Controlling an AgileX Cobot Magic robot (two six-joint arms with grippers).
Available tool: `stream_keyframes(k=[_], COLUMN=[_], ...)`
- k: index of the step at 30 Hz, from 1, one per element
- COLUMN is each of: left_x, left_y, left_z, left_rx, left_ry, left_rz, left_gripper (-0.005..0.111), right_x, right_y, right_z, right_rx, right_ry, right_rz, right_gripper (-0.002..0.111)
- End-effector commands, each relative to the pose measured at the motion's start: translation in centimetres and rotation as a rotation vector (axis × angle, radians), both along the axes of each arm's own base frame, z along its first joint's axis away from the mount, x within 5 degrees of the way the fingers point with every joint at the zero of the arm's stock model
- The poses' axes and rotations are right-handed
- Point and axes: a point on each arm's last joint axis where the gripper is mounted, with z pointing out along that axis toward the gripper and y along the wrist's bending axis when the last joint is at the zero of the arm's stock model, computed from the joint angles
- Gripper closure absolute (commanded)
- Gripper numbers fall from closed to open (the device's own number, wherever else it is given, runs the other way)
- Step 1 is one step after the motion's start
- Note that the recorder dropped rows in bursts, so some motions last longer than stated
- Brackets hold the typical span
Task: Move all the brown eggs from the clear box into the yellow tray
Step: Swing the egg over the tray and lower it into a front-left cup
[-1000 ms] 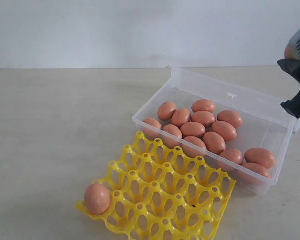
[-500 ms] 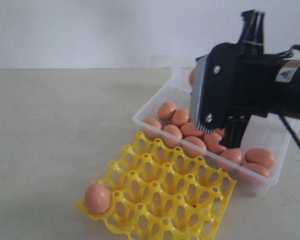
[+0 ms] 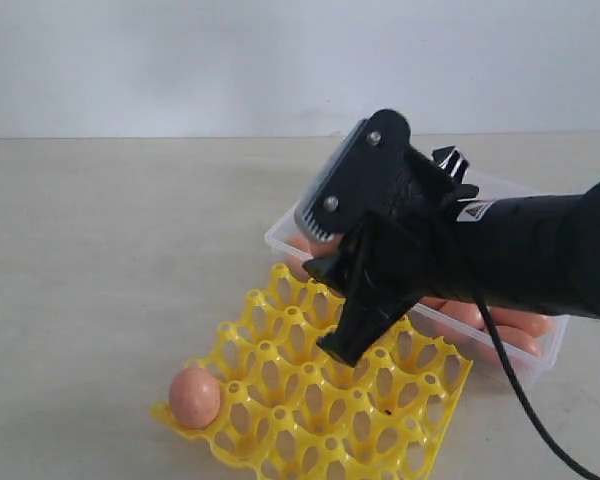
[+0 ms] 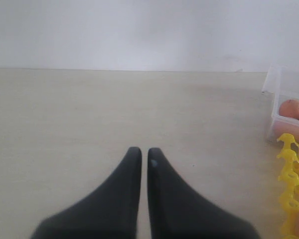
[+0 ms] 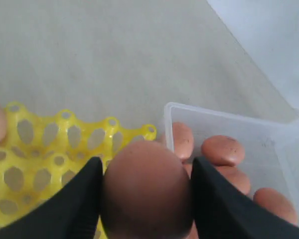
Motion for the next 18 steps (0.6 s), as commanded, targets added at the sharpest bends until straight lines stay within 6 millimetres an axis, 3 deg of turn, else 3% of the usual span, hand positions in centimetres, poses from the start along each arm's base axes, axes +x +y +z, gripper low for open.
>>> stream_keyframes(k=[1, 6, 10, 15, 18], left_x=[0.0, 0.0, 0.0, 0.0, 0.0], left_y=[0.0, 0.0, 0.0, 0.0, 0.0], left_z=[0.0, 0.0, 0.0, 0.0, 0.0], left_rx=[0.005, 0.005, 0.005, 0.005, 0.005], left_ry=[-0.009, -0.009, -0.009, -0.009, -0.009], left_rz=[-0.005, -0.005, -0.005, -0.005, -0.005], left_gripper=[0.103, 0.103, 0.103, 0.103, 0.103], right_x=[1.0, 2.1, 2.5, 2.0, 1.0], right_y=[-0.7, -2.0, -2.5, -1.1, 0.7], right_z=[0.9, 2.5, 4.3, 6.8, 7.2], right_rx=[0.236, 0.576, 0.895, 1.162, 1.135], right_ry=[0.016, -0.059, -0.143, -0.207, -0.162], right_rz=[-0.258, -0.541, -0.619, -0.375, -0.132], right_gripper=[0.109, 0.109, 0.109, 0.109, 0.109])
